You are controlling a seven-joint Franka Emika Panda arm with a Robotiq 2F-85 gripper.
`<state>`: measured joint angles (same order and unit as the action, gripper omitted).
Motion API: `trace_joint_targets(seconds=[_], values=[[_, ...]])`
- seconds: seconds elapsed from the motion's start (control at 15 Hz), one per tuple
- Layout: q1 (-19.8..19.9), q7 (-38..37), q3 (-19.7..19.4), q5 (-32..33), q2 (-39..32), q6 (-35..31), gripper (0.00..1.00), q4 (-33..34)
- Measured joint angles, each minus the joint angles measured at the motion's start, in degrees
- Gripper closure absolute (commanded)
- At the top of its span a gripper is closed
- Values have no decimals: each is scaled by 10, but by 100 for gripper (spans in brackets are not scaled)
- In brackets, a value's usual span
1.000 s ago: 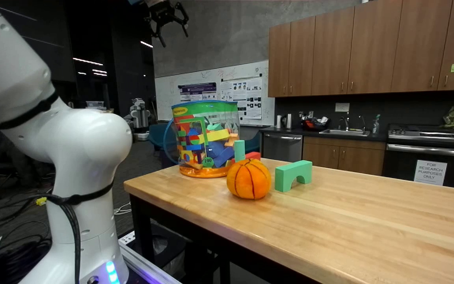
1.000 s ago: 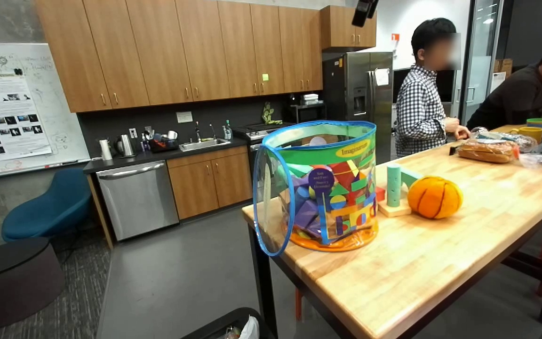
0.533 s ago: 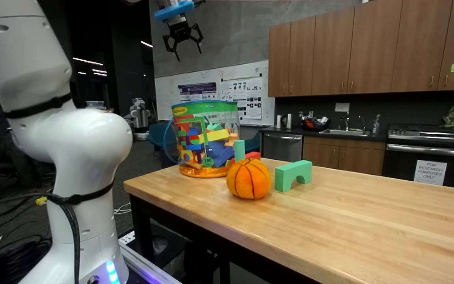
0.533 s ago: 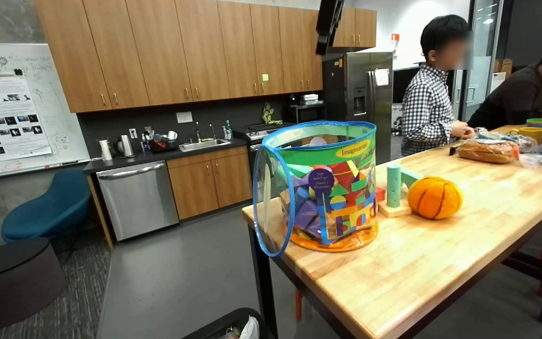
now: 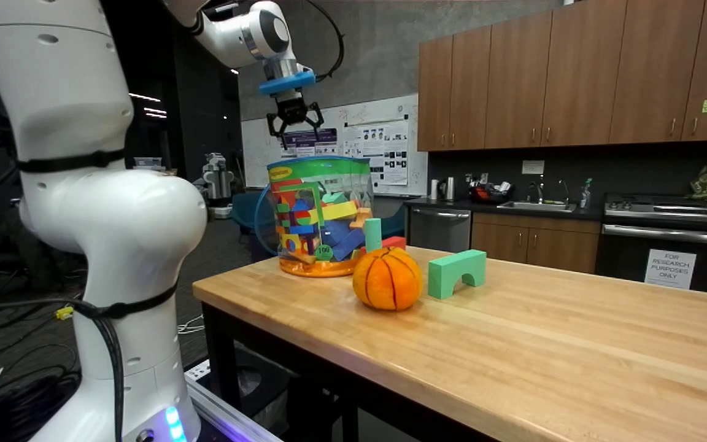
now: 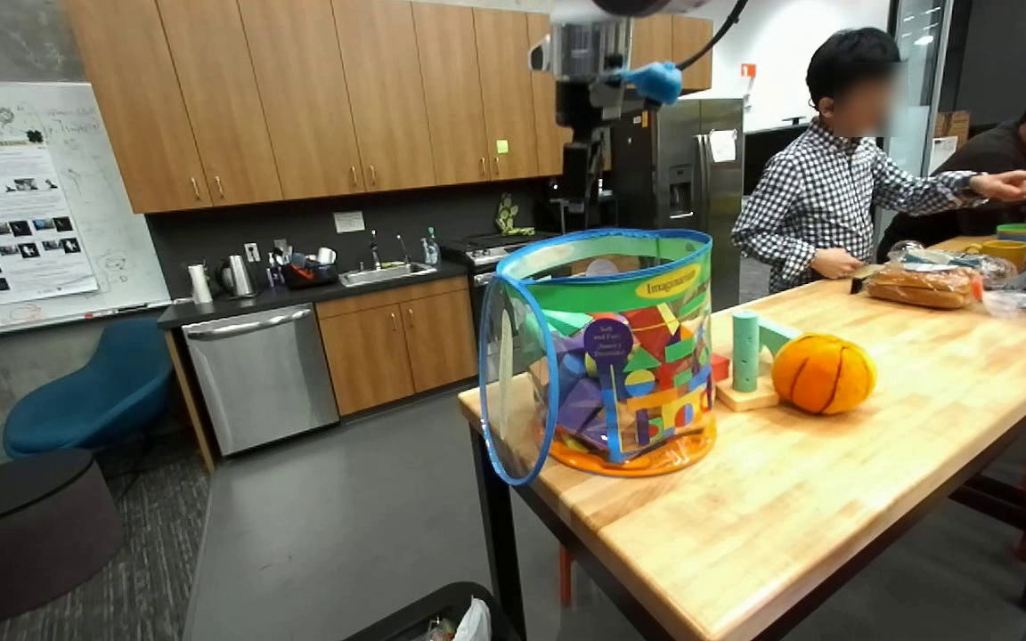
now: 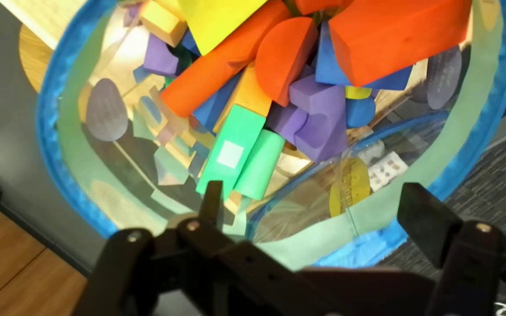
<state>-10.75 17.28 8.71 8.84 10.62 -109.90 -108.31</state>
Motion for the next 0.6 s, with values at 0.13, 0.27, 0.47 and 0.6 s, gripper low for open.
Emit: trace_joint_targets(seconds=[0.13, 0.27, 0.47, 0.6], values=[[1, -18, 2, 4, -21, -18, 0, -29], [3, -45, 2, 18, -42, -32, 0, -60], [10, -94, 1, 40, -77, -42, 0, -97], [13, -118, 0, 41, -83, -49, 0, -93]])
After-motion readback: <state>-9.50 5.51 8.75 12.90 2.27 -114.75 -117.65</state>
